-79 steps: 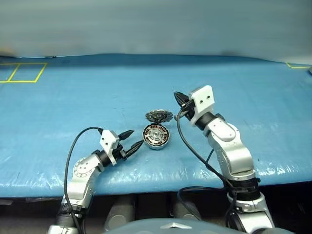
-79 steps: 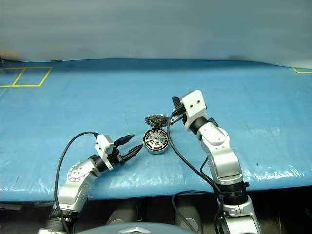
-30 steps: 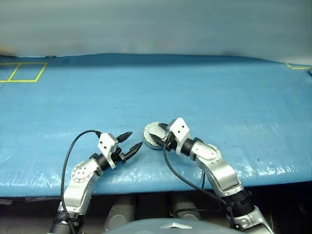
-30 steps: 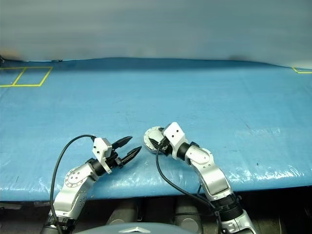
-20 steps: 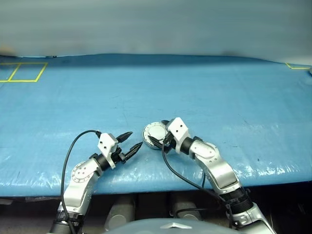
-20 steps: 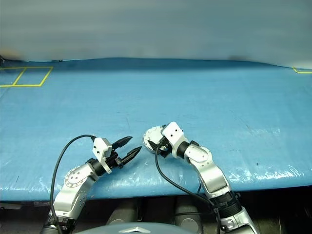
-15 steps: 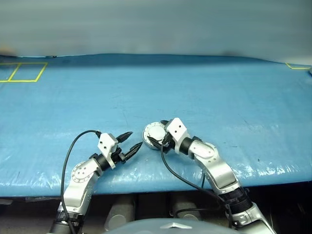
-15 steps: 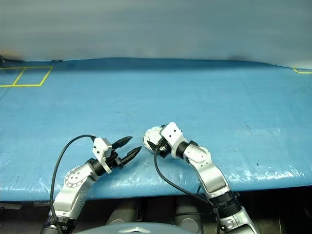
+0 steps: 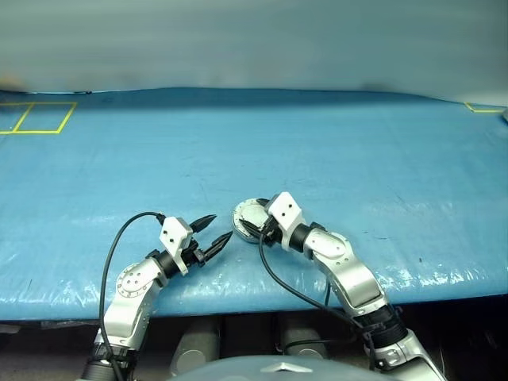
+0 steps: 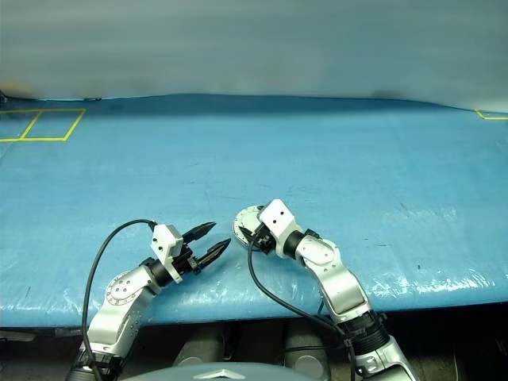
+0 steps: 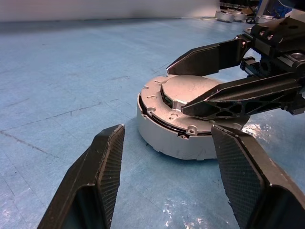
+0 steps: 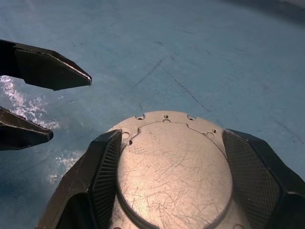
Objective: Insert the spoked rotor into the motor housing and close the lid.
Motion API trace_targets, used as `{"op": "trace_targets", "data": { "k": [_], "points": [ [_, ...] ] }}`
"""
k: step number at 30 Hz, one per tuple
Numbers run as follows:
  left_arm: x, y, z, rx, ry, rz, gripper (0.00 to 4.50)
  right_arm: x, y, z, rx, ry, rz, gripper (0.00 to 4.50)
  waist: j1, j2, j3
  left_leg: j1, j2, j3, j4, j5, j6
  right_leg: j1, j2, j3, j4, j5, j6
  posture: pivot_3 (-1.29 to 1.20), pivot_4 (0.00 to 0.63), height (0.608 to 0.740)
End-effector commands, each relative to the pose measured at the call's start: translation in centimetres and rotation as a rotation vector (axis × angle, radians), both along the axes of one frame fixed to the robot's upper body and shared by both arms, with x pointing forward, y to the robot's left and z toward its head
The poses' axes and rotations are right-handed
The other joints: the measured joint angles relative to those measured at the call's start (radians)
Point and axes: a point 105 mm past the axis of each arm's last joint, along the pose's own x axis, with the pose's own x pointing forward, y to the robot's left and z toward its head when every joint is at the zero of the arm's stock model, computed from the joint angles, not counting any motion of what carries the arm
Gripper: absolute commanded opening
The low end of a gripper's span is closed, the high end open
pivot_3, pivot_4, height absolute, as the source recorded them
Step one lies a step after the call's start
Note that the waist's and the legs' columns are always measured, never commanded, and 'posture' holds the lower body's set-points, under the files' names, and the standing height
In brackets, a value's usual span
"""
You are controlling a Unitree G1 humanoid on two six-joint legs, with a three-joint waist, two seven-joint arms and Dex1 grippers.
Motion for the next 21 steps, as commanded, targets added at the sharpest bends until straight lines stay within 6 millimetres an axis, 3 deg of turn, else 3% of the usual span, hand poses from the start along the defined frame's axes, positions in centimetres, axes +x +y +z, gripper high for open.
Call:
{"op": "trace_targets", "data": {
  "k": [1,5,13,21],
  "points": [
    [0.1,-0.2,0.6,0.018,-0.039,-0.03,3.12,-0.8,0.3,-1.5,0.007,0.07,0.001,3.01,0.0,0.0,0.0,0.0,0.0,0.0,0.0,0.0,0.0,0.0,0.0,0.0,0.0,0.0,0.0,0.0,0.15,0.74],
    [0.6,-0.2,1.2,-0.016,-0.05,0.0,3.12,-0.7,0.6,-1.3,0.068,0.098,-0.04,3.01,0.0,0.0,0.0,0.0,0.0,0.0,0.0,0.0,0.0,0.0,0.0,0.0,0.0,0.0,0.0,0.0,0.15,0.74],
    [0.3,-0.6,0.8,-0.003,-0.043,-0.017,3.12,0.4,-0.3,-2.7,-0.025,0.071,-0.121,3.01,-0.006,0.0,0.0,0.006,0.0,0.0,0.0,0.0,0.0,0.002,0.0,0.0,0.0,0.0,0.0,0.0,0.15,0.74],
    [0.5,-0.3,1.1,-0.007,-0.051,0.008,3.12,0.0,-1.1,-4.4,-0.123,0.072,-0.089,3.01,-0.005,-0.001,-0.002,0.01,0.0,0.0,0.0,-0.003,-0.005,0.005,-0.002,0.0,0.0,0.0,0.0,0.0,0.15,0.74]
  ]
}}
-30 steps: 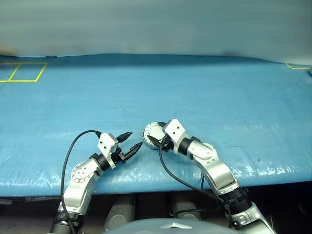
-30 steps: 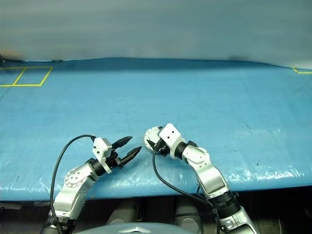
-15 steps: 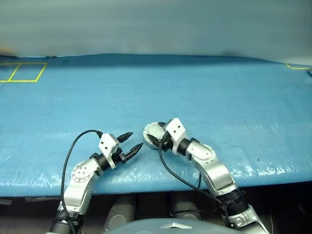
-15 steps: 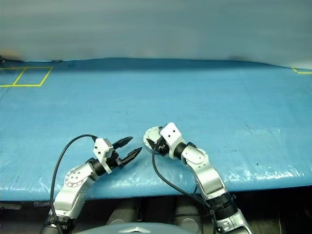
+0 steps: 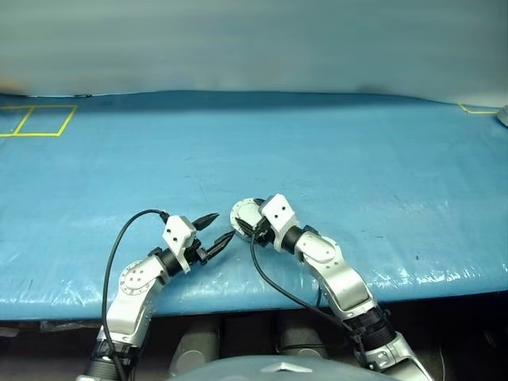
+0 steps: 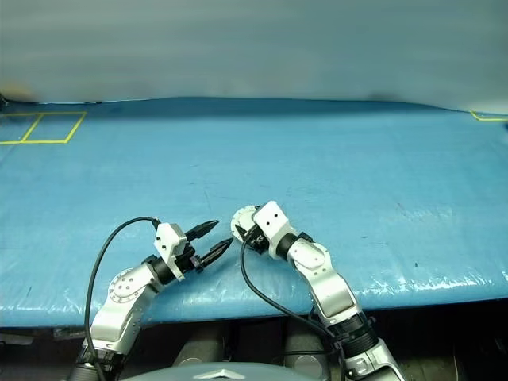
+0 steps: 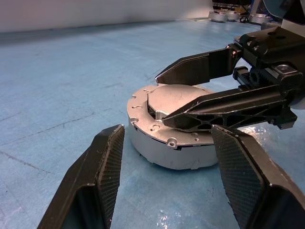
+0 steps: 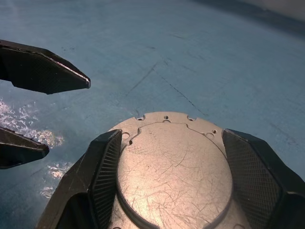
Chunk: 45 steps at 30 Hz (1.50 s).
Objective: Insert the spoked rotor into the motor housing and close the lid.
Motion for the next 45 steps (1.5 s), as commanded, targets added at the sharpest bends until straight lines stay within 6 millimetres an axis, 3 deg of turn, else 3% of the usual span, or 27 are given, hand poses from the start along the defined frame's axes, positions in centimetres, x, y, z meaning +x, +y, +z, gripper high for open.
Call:
{"op": "trace_targets", "data": {
  "k": [1,10,19,33,36,45],
  "points": [
    [0.2,0.1,0.8,-0.008,-0.034,0.014,3.12,-0.3,-1.8,-3.2,-0.069,0.114,-0.044,3.01,0.001,0.0,-0.001,0.0,0.0,0.0,0.0,0.0,0.0,0.0,0.0,0.0,0.0,0.0,0.0,0.0,0.15,0.74],
    [-0.1,-0.3,0.7,-0.007,-0.024,0.001,3.12,0.0,-1.4,0.2,0.147,0.151,-0.003,3.01,0.008,0.0,0.0,-0.002,-0.001,0.0,-0.001,0.002,0.004,-0.002,0.0,0.0,-0.001,0.0,0.0,0.0,0.15,0.74],
    [0.1,-0.4,0.7,-0.004,-0.025,-0.008,3.12,-0.7,-0.6,0.8,0.093,0.11,0.065,3.01,0.008,0.0,0.0,-0.004,-0.001,0.0,-0.003,0.002,0.004,-0.003,0.0,0.0,-0.001,0.0,0.0,0.0,0.15,0.74],
    [0.0,-0.6,0.6,-0.005,-0.017,-0.022,3.12,-0.6,-0.5,4.5,0.134,0.014,0.105,3.01,0.008,0.0,0.001,-0.012,-0.001,-0.001,-0.002,0.002,0.004,-0.007,0.0,-0.001,-0.001,0.0,0.0,0.0,0.15,0.74],
    [0.0,-0.6,0.6,-0.002,-0.017,-0.025,3.12,-0.8,-0.5,4.3,0.099,0.009,0.121,3.01,0.008,0.0,0.002,-0.012,-0.001,-0.001,-0.002,0.002,0.004,-0.007,0.0,-0.001,-0.001,0.0,0.0,0.0,0.15,0.74],
    [-0.1,-0.7,0.5,-0.002,-0.016,-0.026,3.12,-0.8,-1.3,0.9,0.005,0.079,0.085,3.01,0.008,0.0,0.002,-0.012,-0.001,0.0,-0.002,0.002,0.004,-0.007,0.0,-0.001,-0.001,0.0,0.0,0.0,0.15,0.74]
  ]
}}
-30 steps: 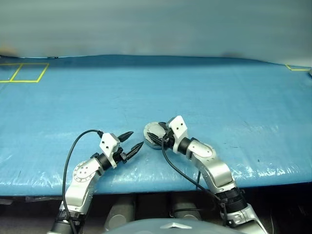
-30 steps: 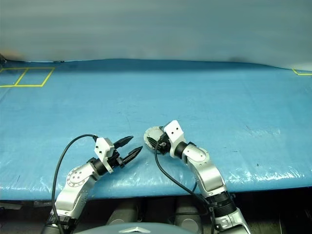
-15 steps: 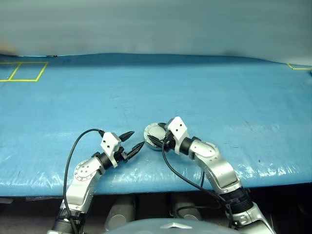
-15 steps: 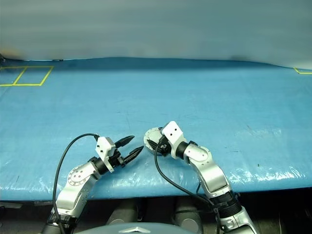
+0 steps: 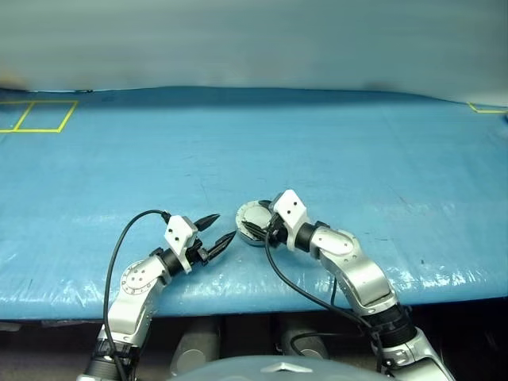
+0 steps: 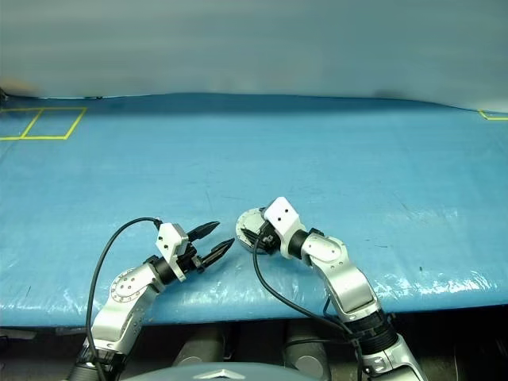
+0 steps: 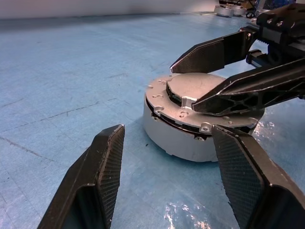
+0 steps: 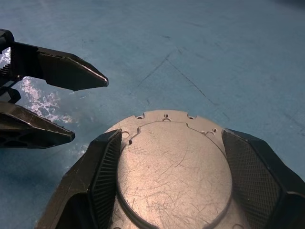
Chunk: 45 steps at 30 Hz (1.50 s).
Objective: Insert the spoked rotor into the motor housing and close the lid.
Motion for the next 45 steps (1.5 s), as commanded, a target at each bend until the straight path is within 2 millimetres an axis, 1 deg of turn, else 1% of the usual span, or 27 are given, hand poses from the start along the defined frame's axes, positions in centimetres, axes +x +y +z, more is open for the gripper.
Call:
{"op": "trace_targets", "data": {
  "k": [1,5,9,12,15,17,22,25,28,29,31,34,39,42,45],
  "points": [
    [0.0,-0.4,0.7,-0.004,-0.033,-0.017,3.12,-0.1,-0.1,-0.9,-0.008,0.021,-0.011,3.01,0.0,0.0,0.0,0.0,0.0,0.0,0.0,0.0,0.0,0.0,0.0,0.0,0.0,0.0,0.0,0.0,0.15,0.74],
    [-0.1,-0.3,0.7,0.0,-0.032,-0.015,3.12,-0.2,-0.2,-2.0,-0.034,0.047,-0.025,3.01,-0.001,0.0,0.0,0.001,0.0,0.0,0.001,0.0,0.0,0.001,0.0,0.0,0.0,0.0,0.0,0.0,0.15,0.74],
    [-0.1,-0.2,0.6,0.002,-0.031,-0.013,3.12,0.2,-0.5,-2.9,-0.048,0.067,-0.077,3.01,-0.001,0.0,0.0,0.003,0.0,0.0,0.001,0.0,0.0,0.003,0.0,0.0,0.001,0.0,0.0,0.0,0.15,0.74],
    [-0.2,-0.2,0.6,0.002,-0.03,-0.013,3.12,-0.4,-0.4,-3.7,-0.07,0.087,-0.054,3.01,-0.001,0.0,-0.001,0.006,0.001,0.0,0.001,0.0,0.0,0.004,0.0,0.0,0.001,0.0,0.0,0.0,0.15,0.74],
    [-0.2,-0.1,0.5,0.006,-0.03,-0.012,3.12,-0.7,-0.7,-4.9,-0.132,0.092,-0.051,3.01,-0.001,-0.001,-0.001,0.009,0.001,0.0,0.001,0.0,-0.001,0.004,-0.001,0.0,0.0,0.0,0.0,0.0,0.15,0.74],
    [-0.1,-0.1,0.5,0.006,-0.031,-0.01,3.12,-0.9,-0.9,-5.3,-0.143,0.101,-0.049,3.01,-0.001,-0.001,-0.002,0.009,0.001,0.0,0.001,0.0,-0.001,0.004,-0.001,0.0,0.0,0.0,0.0,0.0,0.15,0.74],
    [0.0,-0.2,0.5,0.01,-0.038,-0.01,3.12,-0.8,-1.2,-5.3,-0.13,0.116,-0.071,3.01,0.0,-0.001,-0.003,0.009,0.001,0.0,0.001,0.0,-0.001,0.005,-0.001,0.0,0.0,0.0,0.0,0.0,0.15,0.74],
    [0.8,0.0,1.0,-0.003,-0.05,0.025,3.12,-0.8,-1.0,-5.1,-0.109,0.127,-0.07,3.01,0.001,-0.001,-0.003,0.009,0.001,0.0,0.001,0.0,-0.001,0.005,-0.001,0.0,0.0,0.0,0.0,0.0,0.15,0.74],
    [1.8,0.1,2.0,-0.007,-0.083,0.043,3.12,-1.0,-0.7,-4.6,-0.028,0.197,-0.073,3.01,0.002,-0.002,-0.003,0.009,0.001,0.0,0.001,0.0,-0.001,0.005,-0.001,0.0,0.0,0.0,0.0,0.0,0.15,0.74],
    [1.8,-0.1,2.4,-0.022,-0.091,0.027,3.12,-1.5,-0.3,-4.4,-0.005,0.221,-0.042,3.01,0.001,-0.002,-0.003,0.009,0.001,0.0,0.001,0.0,-0.001,0.005,-0.001,0.0,0.0,0.0,0.0,0.0,0.15,0.74],
    [1.8,-0.8,2.8,-0.025,-0.102,-0.015,3.12,-2.7,0.3,-4.8,-0.054,0.22,0.034,3.01,0.001,-0.002,-0.003,0.009,0.0,0.0,0.001,0.0,0.0,0.005,-0.001,0.0,0.0,0.0,0.0,0.0,0.15,0.74],
    [1.9,-1.5,3.0,-0.013,-0.11,-0.056,3.12,-3.3,0.6,-5.2,-0.09,0.212,0.067,3.01,0.0,-0.003,-0.005,0.009,0.0,0.0,0.0,-0.003,0.0,0.005,-0.001,0.0,-0.001,-0.002,0.001,0.0,0.15,0.74],
    [1.9,-2.6,2.4,0.037,-0.094,-0.13,3.12,-2.9,0.4,-5.1,-0.09,0.199,0.035,3.01,-0.002,-0.003,-0.005,0.01,0.001,0.0,-0.001,-0.004,-0.001,0.009,0.001,0.0,0.0,-0.003,0.0,0.0,0.15,0.74],
    [1.9,-2.8,1.7,0.081,-0.088,-0.141,3.12,-2.5,0.1,-5.2,-0.098,0.192,0.011,3.01,-0.002,-0.003,-0.005,0.012,0.001,0.0,-0.002,-0.004,-0.001,0.011,0.001,0.0,0.0,-0.005,-0.001,0.0,0.15,0.74],
    [2.0,-2.8,1.4,0.073,-0.067,-0.134,3.12,-2.3,-0.2,-5.1,-0.095,0.189,-0.005,3.01,0.0,-0.003,-0.005,0.014,0.001,-0.001,-0.002,-0.004,-0.001,0.013,0.001,0.0,-0.001,-0.005,-0.001,0.0,0.15,0.74]
  ]
}}
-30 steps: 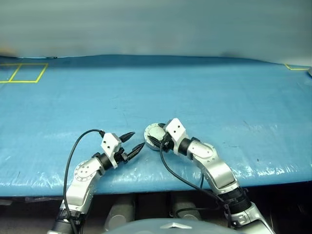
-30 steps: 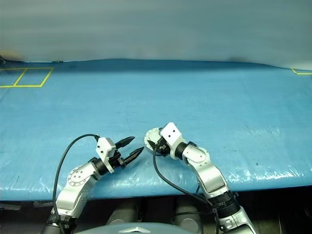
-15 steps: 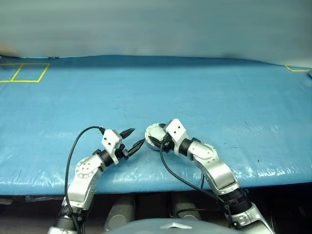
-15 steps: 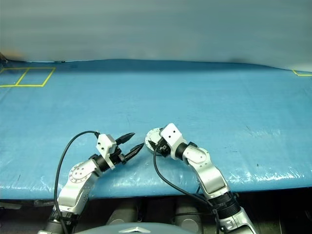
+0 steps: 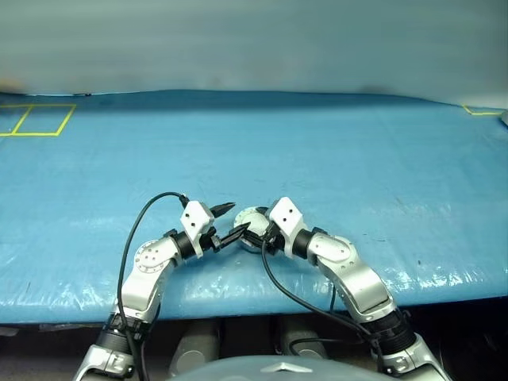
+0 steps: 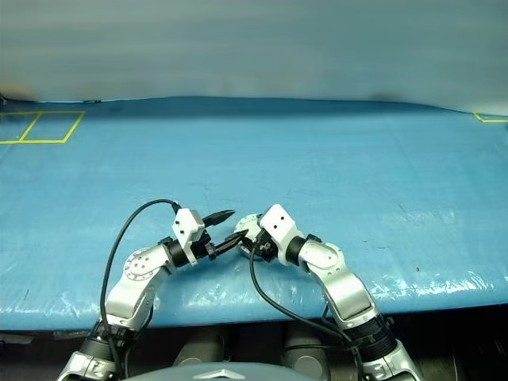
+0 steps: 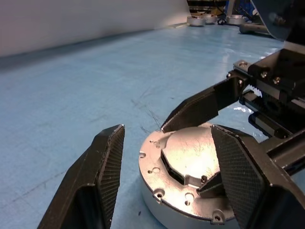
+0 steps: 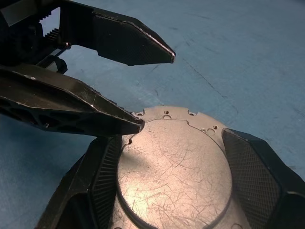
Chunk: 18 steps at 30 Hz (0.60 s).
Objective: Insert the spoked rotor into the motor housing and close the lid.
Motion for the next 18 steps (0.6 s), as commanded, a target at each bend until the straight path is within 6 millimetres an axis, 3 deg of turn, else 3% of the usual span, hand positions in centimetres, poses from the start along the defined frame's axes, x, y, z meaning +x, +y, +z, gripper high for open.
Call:
{"op": "trace_targets", "data": {
  "k": [1,2,5,12,18],
  "points": [
    [0.0,-0.3,0.0,-0.005,0.005,-0.004,3.12,-1.1,-0.7,-3.7,-0.055,0.146,-0.03,3.01,0.0,0.0,0.0,0.0,0.0,0.0,0.0,0.0,0.0,0.001,0.0,0.0,0.0,0.0,0.0,0.0,0.15,0.74],
    [0.1,-0.2,0.1,-0.011,0.002,0.004,3.12,-1.0,-0.8,-3.7,-0.055,0.145,-0.035,3.01,0.0,0.0,0.0,0.0,0.0,0.0,0.0,0.0,0.0,0.001,0.0,0.0,0.0,0.0,0.0,0.0,0.15,0.74],
    [0.2,0.0,0.4,-0.042,0.008,0.016,2.48,-1.0,-1.0,-3.9,-0.063,0.144,-0.045,3.01,0.0,0.0,0.0,0.001,0.0,0.0,0.0,0.0,0.0,0.001,-0.001,0.0,0.0,0.0,0.0,0.0,0.15,0.74],
    [0.6,0.3,0.2,-0.065,0.023,0.034,0.13,-0.8,-1.0,-4.0,-0.069,0.139,-0.055,3.01,0.0,0.0,0.0,0.001,0.0,0.0,0.0,0.0,0.0,0.001,-0.001,0.0,0.0,0.0,0.0,0.0,0.15,0.74],
    [0.7,0.1,-1.2,0.037,0.037,0.039,0.02,-0.7,-1.0,-3.9,-0.068,0.134,-0.057,3.01,0.0,0.0,0.0,0.001,0.0,0.0,0.0,0.0,0.0,0.0,-0.001,0.0,0.0,0.0,0.0,0.0,0.15,0.74]
  ]
}}
